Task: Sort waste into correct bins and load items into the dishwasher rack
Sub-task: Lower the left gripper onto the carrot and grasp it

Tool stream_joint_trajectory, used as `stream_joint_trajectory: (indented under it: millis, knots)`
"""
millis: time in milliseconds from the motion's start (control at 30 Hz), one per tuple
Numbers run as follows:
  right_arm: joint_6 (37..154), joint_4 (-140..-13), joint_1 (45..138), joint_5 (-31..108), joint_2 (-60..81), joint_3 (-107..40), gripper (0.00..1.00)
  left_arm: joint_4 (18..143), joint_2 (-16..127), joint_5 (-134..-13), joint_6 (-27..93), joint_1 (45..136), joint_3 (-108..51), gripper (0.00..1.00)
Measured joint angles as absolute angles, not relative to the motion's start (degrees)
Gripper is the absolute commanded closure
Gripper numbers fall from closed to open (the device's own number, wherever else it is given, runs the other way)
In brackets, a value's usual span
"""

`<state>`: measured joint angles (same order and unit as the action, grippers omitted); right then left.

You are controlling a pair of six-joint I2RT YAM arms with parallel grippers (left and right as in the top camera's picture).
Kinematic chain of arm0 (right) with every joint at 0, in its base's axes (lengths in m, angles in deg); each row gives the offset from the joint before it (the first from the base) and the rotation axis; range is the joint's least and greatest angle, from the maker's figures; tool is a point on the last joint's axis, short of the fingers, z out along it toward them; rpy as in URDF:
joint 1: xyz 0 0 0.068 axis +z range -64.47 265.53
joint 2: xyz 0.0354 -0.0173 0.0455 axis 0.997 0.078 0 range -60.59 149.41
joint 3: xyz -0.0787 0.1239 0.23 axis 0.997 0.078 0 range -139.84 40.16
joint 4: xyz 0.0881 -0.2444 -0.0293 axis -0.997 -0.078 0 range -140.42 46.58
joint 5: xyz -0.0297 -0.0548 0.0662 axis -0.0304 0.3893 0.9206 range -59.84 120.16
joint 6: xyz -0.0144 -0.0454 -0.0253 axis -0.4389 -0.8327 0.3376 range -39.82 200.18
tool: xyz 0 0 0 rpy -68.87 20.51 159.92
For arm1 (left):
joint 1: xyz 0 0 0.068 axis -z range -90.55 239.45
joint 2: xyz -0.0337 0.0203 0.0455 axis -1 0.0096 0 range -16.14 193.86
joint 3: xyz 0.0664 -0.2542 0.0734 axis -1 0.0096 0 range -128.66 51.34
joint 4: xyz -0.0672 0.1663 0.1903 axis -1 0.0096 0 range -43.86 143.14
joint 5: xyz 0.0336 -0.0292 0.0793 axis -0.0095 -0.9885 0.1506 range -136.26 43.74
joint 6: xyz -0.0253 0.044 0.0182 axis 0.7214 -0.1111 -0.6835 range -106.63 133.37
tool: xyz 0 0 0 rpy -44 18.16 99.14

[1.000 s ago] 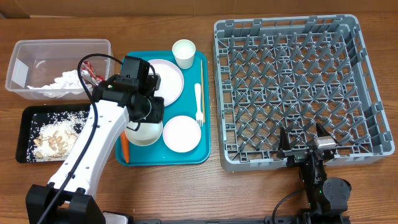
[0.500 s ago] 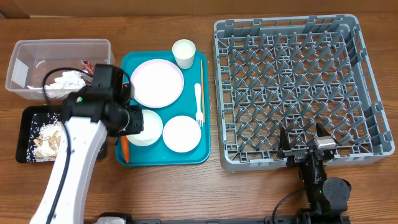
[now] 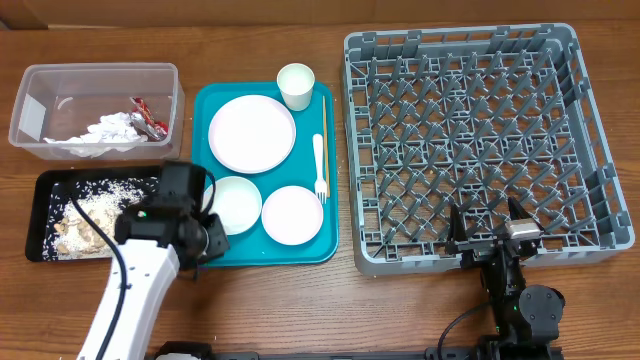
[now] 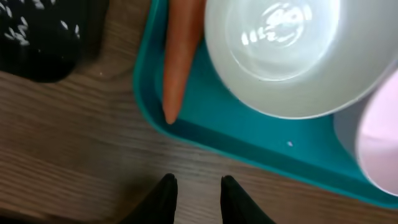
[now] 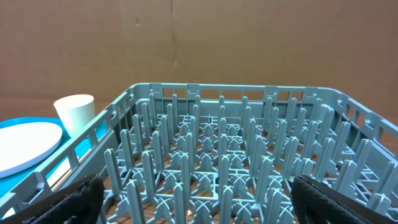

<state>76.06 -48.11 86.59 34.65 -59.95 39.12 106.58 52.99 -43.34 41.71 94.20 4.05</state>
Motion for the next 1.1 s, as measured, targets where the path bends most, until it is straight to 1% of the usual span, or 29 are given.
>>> stream_joint_trajectory:
  millis: [200, 367, 533, 633, 800, 1100]
  knots:
    - [76.0, -48.2, 86.6, 34.6, -59.9, 39.1, 0.00, 101.3, 53.0, -42.3, 43.5, 90.2, 9.1, 0.72]
    - [76.1, -48.1, 86.6, 34.7, -59.9, 39.1, 0.00, 97.6, 53.0, -40.4, 43.5, 87.5, 10.9, 0.58]
    - [76.0, -48.1, 86.6, 34.7, -59.9, 39.1, 0.00, 93.4, 53.0, -39.5, 43.7, 87.1, 12.4, 0.54]
    - [76.1, -48.1, 86.6, 34.7, -59.9, 39.1, 0.00, 90.4, 53.0, -39.5, 43.3, 87.1, 12.6, 0.53]
    - [76.0, -48.1, 86.6, 34.7, -59.9, 39.1, 0.00, 87.5, 53.9, -39.5, 42.9, 87.1, 12.6, 0.55]
    - [76.1, -48.1, 86.6, 34.7, -59.9, 39.1, 0.00, 82.0, 60.8, -39.7, 42.8, 87.1, 12.6, 0.60]
